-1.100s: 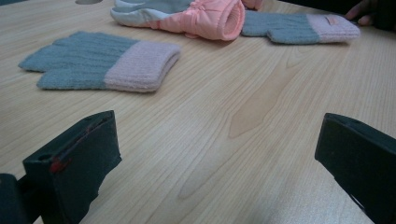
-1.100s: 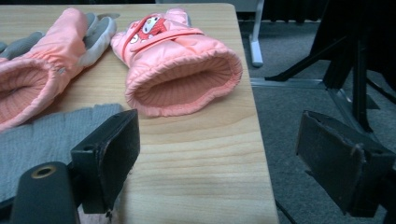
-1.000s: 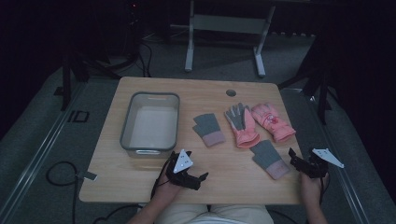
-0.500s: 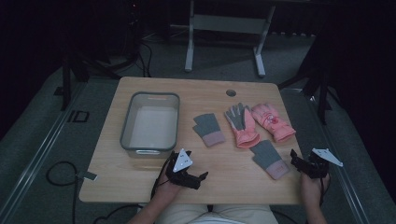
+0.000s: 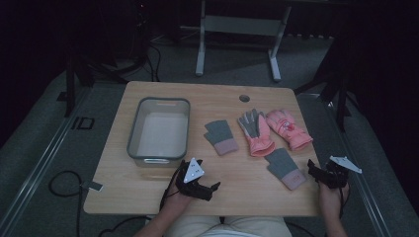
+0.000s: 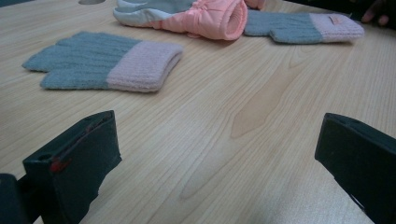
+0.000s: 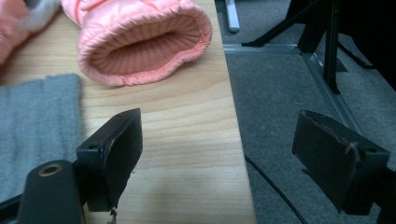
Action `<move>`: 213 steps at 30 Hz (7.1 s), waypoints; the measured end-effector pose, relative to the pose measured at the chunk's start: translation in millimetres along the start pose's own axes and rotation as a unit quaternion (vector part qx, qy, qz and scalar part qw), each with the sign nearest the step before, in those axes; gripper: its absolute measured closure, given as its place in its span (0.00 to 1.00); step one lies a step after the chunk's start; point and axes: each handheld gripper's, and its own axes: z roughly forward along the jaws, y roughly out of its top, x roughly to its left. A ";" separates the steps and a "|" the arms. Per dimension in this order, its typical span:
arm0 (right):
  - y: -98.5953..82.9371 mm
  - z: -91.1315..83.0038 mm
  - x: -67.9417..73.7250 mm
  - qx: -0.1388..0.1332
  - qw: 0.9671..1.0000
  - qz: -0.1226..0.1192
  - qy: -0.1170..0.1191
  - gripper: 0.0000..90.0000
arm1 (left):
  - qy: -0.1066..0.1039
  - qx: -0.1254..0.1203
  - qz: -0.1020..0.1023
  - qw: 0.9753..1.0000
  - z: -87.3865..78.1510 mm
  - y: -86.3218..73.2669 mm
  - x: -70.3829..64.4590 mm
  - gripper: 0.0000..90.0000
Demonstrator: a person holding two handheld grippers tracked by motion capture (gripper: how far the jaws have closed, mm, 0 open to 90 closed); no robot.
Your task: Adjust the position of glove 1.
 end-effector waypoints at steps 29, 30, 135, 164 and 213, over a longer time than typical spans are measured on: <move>19.9 -4.6 -5.2 0.030 0.999 0.016 0.034 0.18 | -0.003 0.002 -0.003 1.000 0.1 0.2 0.9 0.00; 19.9 -4.6 -5.2 0.030 0.999 0.016 0.034 0.18 | -0.003 0.002 -0.003 1.000 0.1 0.2 0.9 0.00; 97.9 51.5 254.4 0.043 0.939 -0.167 0.298 0.45 | -0.007 -0.002 0.004 1.000 -0.8 -0.3 -0.9 0.00; 96.3 115.2 293.0 0.147 0.927 -0.229 0.258 0.72 | -0.011 -0.005 -0.001 1.000 -1.1 -0.5 0.5 0.00; 2.3 -26.1 235.2 0.131 0.965 -0.040 0.224 0.94 | -0.004 -0.004 -0.001 1.000 -1.1 -0.5 0.9 0.00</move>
